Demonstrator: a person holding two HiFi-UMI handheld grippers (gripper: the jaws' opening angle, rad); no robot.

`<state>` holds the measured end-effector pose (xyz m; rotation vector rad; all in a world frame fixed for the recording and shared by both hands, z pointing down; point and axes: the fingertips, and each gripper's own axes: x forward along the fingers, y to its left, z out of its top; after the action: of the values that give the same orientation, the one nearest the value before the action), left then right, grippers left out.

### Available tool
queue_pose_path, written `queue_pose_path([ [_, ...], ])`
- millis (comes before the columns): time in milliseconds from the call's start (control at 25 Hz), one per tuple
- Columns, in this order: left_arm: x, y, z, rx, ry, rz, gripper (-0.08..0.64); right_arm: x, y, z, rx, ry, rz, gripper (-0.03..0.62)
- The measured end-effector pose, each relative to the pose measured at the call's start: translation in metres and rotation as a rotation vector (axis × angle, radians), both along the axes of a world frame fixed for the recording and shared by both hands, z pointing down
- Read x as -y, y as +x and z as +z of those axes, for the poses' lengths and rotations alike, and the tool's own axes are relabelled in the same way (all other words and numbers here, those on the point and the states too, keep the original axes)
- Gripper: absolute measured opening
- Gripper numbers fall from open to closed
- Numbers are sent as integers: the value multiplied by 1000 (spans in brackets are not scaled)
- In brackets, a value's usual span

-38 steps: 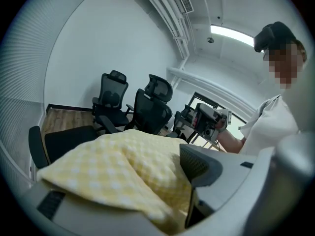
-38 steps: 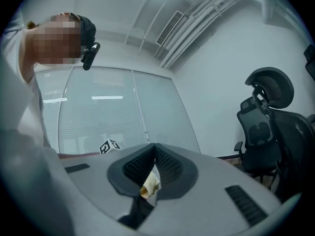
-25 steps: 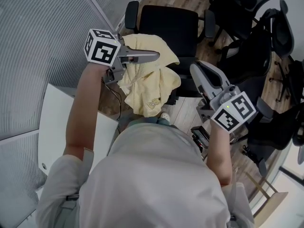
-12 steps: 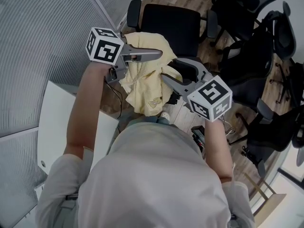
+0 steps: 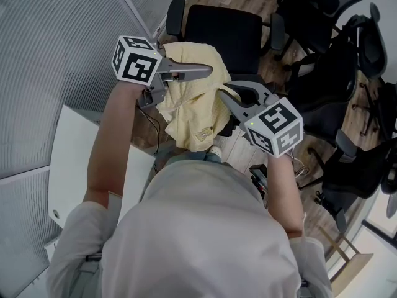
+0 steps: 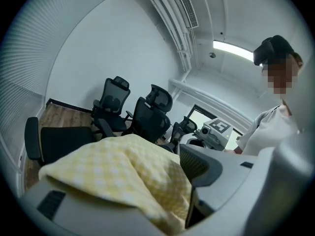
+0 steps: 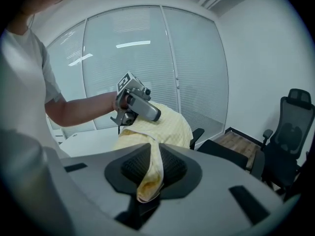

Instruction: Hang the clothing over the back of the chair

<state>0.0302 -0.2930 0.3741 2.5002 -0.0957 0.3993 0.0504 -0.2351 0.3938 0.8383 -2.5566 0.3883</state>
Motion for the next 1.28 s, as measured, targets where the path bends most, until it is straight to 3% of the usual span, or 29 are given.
queue_pose_path([
  [600, 1, -19, -7, 19, 30, -29, 264, 30, 32, -12, 7, 25, 94, 49],
  [1080, -6, -34, -9, 23, 44, -59, 262, 45, 69, 1, 30, -38, 197, 49],
  [1280, -11, -43, -9, 21, 39, -79, 262, 48, 77, 6, -8, -48, 211, 50],
])
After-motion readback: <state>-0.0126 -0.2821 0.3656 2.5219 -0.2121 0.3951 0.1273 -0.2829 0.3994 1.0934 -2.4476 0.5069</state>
